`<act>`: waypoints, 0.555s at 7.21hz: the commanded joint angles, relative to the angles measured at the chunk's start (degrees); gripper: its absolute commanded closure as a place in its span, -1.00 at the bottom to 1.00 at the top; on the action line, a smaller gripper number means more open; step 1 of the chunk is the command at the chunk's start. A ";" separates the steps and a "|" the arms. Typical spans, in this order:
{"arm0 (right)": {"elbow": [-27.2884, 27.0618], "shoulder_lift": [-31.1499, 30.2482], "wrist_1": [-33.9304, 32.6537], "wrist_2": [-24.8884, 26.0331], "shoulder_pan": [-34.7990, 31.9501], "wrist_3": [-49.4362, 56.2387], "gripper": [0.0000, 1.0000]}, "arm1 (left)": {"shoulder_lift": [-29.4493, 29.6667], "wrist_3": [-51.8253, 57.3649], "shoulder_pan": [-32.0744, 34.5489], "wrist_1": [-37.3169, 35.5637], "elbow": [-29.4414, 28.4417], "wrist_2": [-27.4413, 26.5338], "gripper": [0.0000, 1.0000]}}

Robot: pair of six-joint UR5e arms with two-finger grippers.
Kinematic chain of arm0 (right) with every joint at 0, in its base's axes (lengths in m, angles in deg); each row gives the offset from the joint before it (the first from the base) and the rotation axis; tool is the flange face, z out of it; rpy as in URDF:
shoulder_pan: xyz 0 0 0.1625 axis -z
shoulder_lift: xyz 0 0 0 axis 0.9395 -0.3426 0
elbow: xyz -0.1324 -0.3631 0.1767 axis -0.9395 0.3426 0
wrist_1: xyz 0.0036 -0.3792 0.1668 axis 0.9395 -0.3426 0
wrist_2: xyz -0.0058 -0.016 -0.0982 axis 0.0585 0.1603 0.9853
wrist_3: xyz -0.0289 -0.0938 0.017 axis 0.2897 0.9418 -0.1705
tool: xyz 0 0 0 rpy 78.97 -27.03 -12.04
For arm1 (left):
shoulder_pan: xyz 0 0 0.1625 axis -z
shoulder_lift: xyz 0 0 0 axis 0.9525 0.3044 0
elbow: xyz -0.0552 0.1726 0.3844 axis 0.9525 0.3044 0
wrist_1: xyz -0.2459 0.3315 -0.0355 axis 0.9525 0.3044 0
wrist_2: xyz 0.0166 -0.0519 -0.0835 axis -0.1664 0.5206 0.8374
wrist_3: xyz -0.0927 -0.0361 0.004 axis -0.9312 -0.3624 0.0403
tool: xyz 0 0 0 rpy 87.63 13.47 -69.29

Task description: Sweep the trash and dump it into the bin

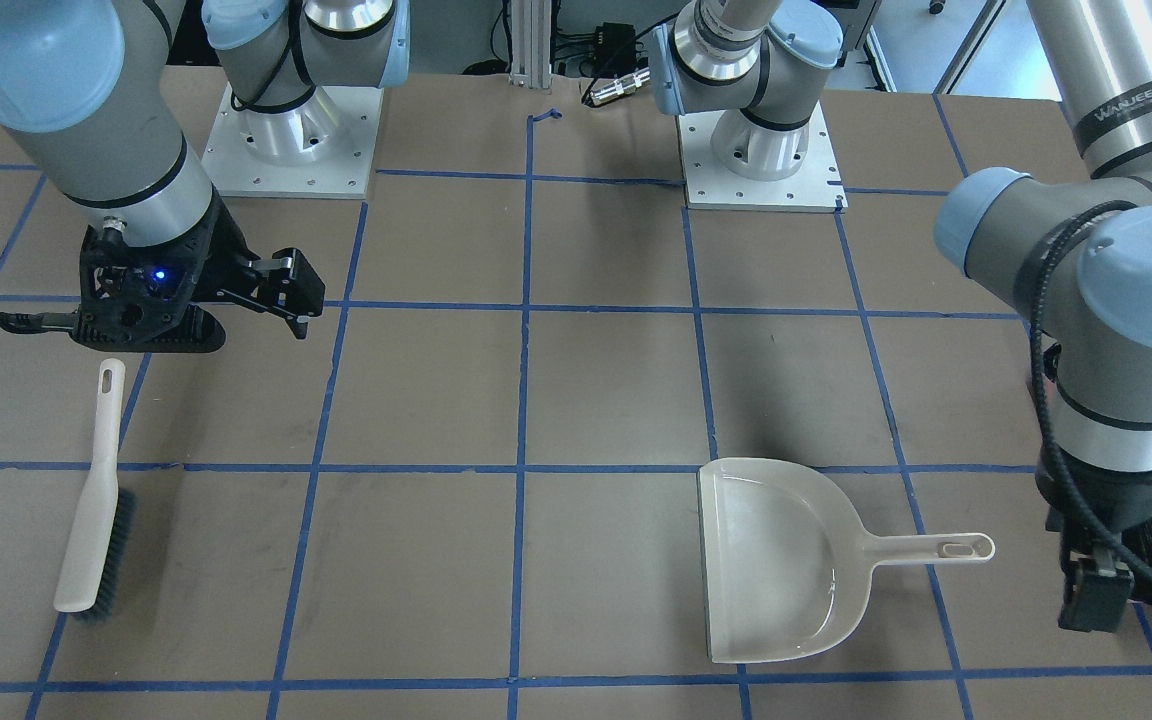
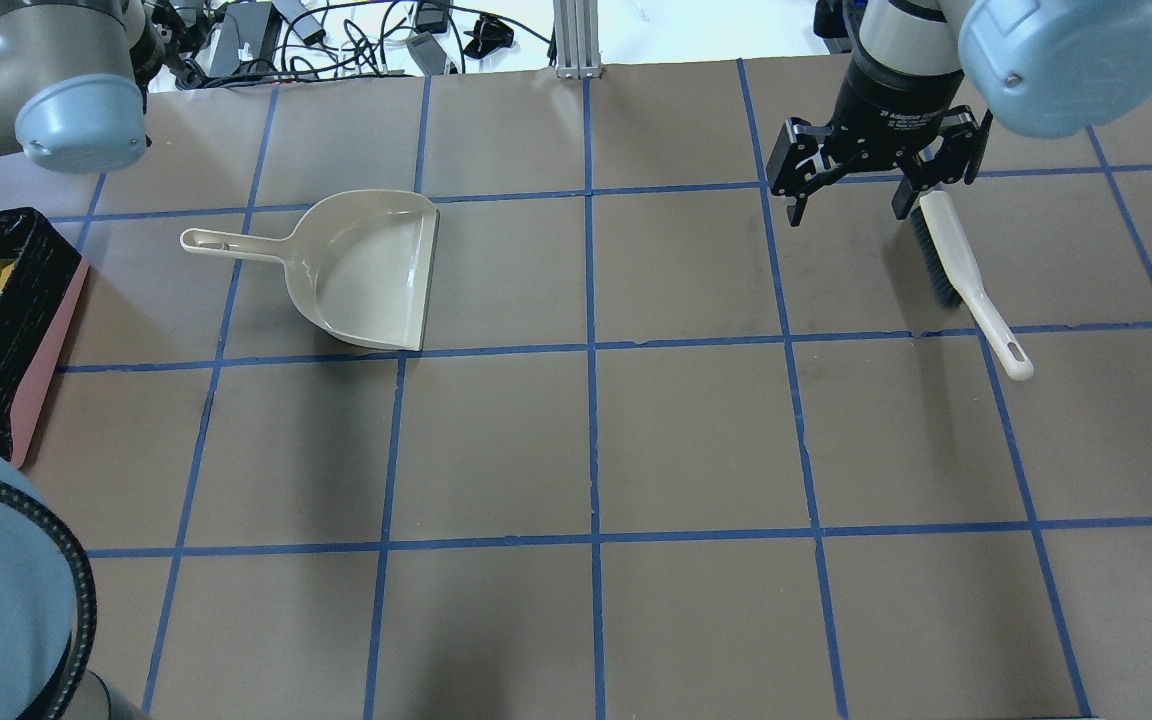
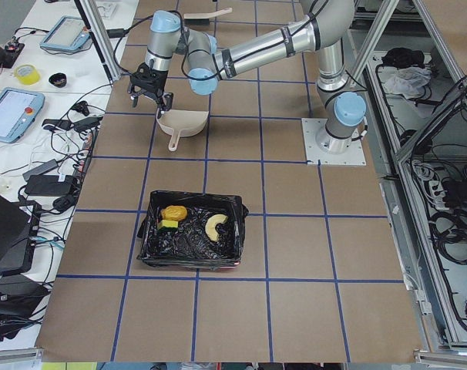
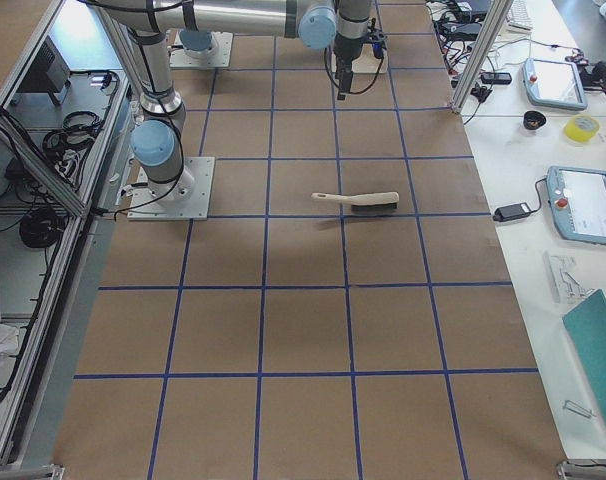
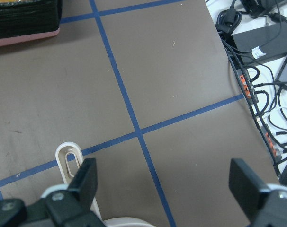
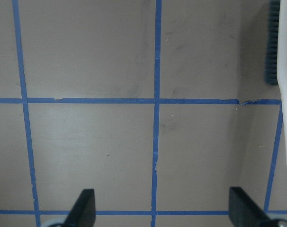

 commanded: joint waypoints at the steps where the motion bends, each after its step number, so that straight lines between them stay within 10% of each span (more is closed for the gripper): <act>1: 0.76 -0.34 -0.12 0.12 0.00 -0.06 -1.00 | -2.60 16.89 2.53 0.76 1.16 -0.21 -1.00; 4: 0.87 -0.61 -1.34 0.03 0.00 -1.28 -1.00 | -6.72 32.57 5.35 6.52 0.47 0.49 -0.99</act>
